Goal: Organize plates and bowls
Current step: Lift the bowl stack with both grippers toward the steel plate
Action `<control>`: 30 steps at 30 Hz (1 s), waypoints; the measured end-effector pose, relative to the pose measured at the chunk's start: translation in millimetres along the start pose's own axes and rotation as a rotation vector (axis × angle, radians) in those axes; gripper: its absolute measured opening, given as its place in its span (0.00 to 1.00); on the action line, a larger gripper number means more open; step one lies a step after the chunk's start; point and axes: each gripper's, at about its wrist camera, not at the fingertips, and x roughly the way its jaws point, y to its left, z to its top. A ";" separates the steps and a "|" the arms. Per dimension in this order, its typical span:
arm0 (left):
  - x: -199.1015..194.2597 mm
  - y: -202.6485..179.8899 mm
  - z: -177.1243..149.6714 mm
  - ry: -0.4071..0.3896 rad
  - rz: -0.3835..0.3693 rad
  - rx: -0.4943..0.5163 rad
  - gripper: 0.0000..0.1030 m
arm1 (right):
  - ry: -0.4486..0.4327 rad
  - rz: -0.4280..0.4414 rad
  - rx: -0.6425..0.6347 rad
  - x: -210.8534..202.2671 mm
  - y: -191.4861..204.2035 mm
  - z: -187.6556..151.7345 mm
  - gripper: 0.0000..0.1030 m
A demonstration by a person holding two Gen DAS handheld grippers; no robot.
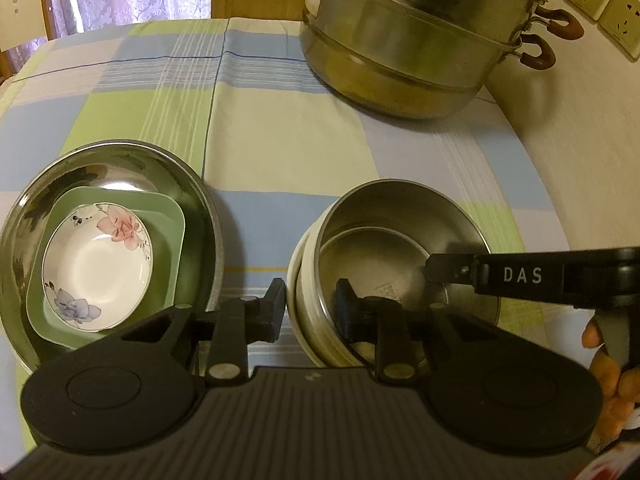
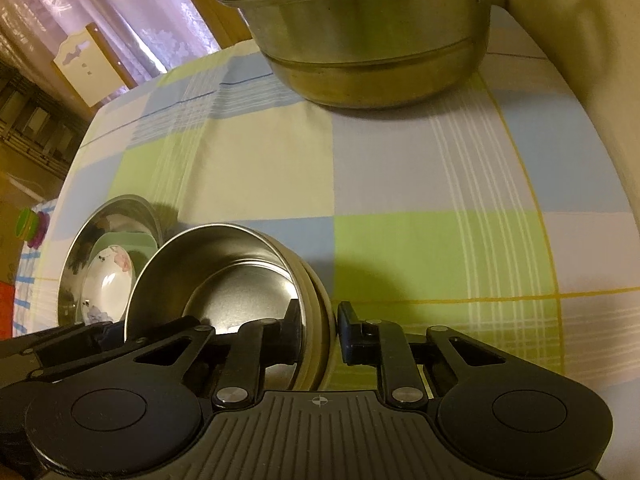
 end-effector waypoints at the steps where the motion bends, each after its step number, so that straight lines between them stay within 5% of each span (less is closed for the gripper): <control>1: -0.4 -0.3 -0.8 0.000 0.002 0.001 0.23 | 0.002 0.000 0.000 -0.1 0.0 -0.2 0.18; 19: -46.4 24.5 -66.1 0.049 0.019 -0.068 0.22 | 0.069 0.022 -0.100 -17.4 35.5 -68.2 0.18; 30: -48.7 21.2 -69.3 0.016 0.051 -0.087 0.22 | 0.025 -0.015 -0.091 -19.0 41.2 -79.6 0.18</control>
